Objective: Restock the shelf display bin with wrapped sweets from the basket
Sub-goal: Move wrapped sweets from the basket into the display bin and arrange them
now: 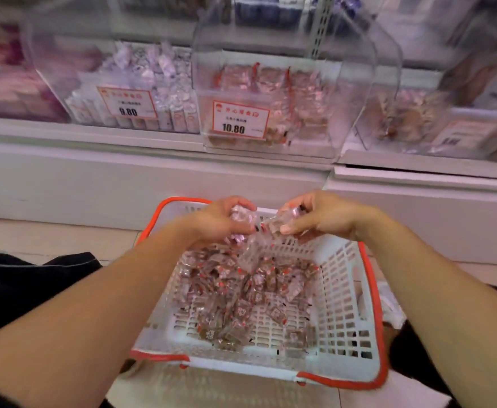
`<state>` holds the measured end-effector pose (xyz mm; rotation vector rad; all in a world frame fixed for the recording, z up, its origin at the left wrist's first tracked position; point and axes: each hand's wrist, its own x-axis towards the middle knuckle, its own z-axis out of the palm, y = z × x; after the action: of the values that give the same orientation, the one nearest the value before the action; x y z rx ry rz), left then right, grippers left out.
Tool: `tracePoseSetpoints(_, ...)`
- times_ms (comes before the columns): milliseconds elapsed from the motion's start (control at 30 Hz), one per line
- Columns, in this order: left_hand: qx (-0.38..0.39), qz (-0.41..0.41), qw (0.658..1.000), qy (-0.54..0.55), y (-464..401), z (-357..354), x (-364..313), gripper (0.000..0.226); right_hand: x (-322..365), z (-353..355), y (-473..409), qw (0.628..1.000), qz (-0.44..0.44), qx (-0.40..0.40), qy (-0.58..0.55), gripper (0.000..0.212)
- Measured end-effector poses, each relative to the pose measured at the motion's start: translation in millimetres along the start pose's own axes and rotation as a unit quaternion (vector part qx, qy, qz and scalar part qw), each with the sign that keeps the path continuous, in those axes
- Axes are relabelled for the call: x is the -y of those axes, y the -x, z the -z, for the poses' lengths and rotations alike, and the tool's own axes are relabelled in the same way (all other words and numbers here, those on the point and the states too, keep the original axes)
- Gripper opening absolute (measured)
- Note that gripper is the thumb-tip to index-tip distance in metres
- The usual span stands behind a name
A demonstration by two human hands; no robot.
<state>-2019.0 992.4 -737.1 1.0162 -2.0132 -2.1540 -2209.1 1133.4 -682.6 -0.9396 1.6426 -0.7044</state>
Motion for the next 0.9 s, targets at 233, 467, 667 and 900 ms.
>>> tracePoseSetpoints(233, 0.127, -0.045, 0.988, -0.079, 42.0, -0.8, -112.8, 0.061, 77.7, 29.2, 40.7, 0.991, 0.124, -0.036, 0.039, 0.029)
tracePoseSetpoints(467, 0.273, 0.014, 0.946, 0.172, 66.6, 10.0, -163.7, 0.059, 95.3, 23.8, 60.7, 0.972, 0.229, -0.047, 0.011, 0.029)
tracePoseSetpoints(667, 0.253, -0.022, 0.948, 0.190, 57.3, -5.6, -164.7, 0.044, 105.2, 23.5, 59.1, 0.969, 0.236, -0.067, -0.013, 0.031)
tracePoseSetpoints(900, 0.182, -0.079, 0.968, 0.151, 54.2, -6.3, -168.3, 0.035, 101.8, 20.6, 63.6, 0.942, 0.250, -0.114, 0.196, 0.069)
